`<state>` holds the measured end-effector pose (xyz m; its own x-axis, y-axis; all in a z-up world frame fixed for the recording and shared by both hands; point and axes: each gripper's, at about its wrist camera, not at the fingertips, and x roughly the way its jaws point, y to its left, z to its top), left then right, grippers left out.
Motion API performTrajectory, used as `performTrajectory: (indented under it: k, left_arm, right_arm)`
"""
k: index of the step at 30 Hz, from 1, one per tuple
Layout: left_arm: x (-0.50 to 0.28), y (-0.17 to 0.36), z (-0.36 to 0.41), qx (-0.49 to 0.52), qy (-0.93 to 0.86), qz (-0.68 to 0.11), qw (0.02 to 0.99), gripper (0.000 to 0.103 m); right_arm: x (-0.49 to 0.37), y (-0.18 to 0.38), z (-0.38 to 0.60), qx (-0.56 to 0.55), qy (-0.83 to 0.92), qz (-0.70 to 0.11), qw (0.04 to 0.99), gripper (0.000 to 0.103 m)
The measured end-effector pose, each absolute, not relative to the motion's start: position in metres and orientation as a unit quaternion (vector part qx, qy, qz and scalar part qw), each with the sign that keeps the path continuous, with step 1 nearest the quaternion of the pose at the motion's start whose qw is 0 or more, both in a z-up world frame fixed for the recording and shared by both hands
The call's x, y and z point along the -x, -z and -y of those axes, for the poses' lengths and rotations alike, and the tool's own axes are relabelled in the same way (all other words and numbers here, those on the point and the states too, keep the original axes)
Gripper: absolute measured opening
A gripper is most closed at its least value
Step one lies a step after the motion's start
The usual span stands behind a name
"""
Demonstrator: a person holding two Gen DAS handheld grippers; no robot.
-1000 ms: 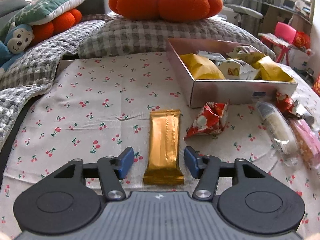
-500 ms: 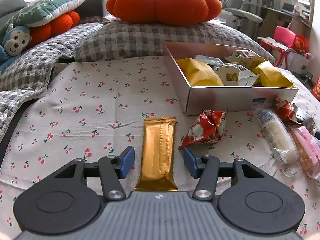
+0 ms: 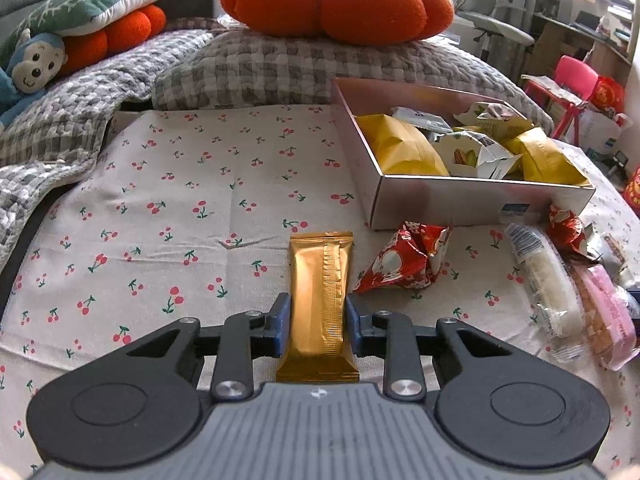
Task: Organize snacks
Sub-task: 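Carry gold bar and orange-and-white packet over the box and lower inside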
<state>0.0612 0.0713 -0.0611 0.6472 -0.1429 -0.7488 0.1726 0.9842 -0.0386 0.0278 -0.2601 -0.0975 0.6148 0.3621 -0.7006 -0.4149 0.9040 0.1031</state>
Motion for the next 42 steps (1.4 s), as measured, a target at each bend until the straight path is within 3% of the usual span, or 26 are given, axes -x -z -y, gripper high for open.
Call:
performTrajectory:
  k: [7,23,42]
  left_arm:
    - [-0.065,0.054,-0.078,0.023,0.084,-0.432,0.898,0.026]
    - [-0.068,0.02,-0.088,0.095,0.084,-0.4,0.907,0.026]
    - [-0.095,0.001,-0.036,0.147,0.123,-0.387,0.902,0.026]
  right_arm:
    - [-0.026,0.087,0.262,0.03,-0.216,-0.379,0.899,0.038]
    - [-0.043,0.06,0.273,-0.024,-0.184,-0.369,0.911,0.038]
    - [-0.104,0.021,0.257,-0.113,-0.132,-0.357,0.918,0.038]
